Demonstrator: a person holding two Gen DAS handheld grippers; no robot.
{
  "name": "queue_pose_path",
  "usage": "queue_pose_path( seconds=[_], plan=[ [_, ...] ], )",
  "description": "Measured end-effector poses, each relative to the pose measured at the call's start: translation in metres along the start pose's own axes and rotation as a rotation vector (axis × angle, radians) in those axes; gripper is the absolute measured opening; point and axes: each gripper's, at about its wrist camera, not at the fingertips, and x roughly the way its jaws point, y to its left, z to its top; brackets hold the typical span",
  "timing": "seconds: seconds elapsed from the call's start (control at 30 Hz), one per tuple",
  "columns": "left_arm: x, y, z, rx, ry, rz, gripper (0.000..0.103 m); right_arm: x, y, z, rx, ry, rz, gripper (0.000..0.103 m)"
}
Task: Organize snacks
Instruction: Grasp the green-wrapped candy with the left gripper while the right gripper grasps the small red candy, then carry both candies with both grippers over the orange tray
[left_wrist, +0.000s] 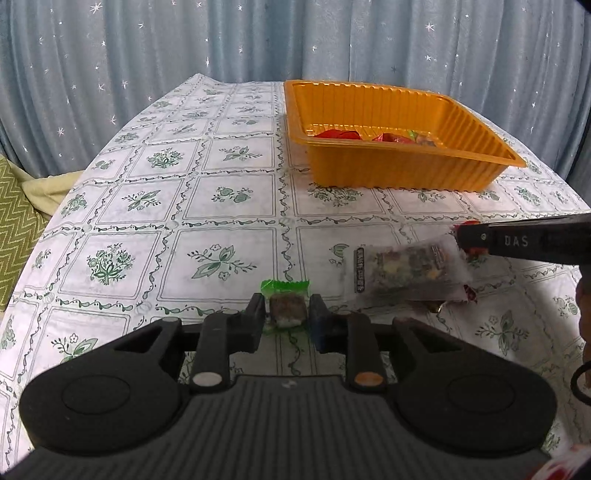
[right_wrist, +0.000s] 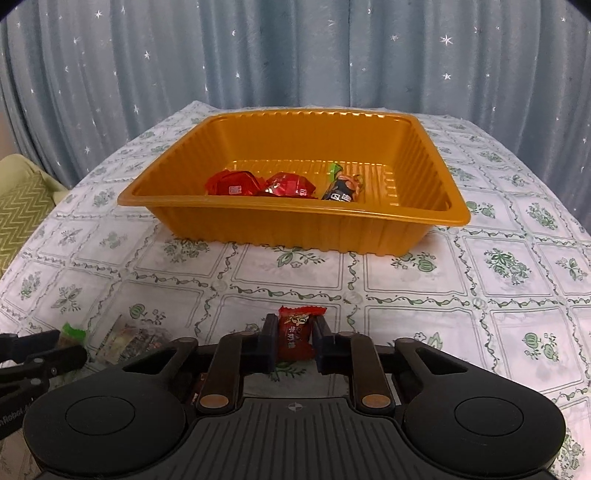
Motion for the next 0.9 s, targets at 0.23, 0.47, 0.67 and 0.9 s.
queue_pose_path(
  seconds=[0.23, 0.47, 0.67, 0.9],
  plan=[
    [-0.003, -0.001, 0.002, -0.008, 0.012, -0.004, 0.018, -0.017, -0.009, 0.001, 0.026, -0.022, -0.008, 0.019],
    [-0.022, -0.008, 0.012, -0.028, -0.026, -0.04, 0.018, -0.049, -0.017, -0.003, 0.05, -0.052, -0.016, 0.019],
    [-0.041, -0.02, 0.02, -0.054, -0.059, -0.078, 0.018, -0.08, -0.014, -0.005, 0.044, -0.079, -0.016, 0.019],
    [-0.064, -0.031, 0.026, -0.065, -0.085, -0.118, 0.018, -0.108, -0.012, -0.009, 0.057, -0.093, -0.018, 0.019]
  ],
)
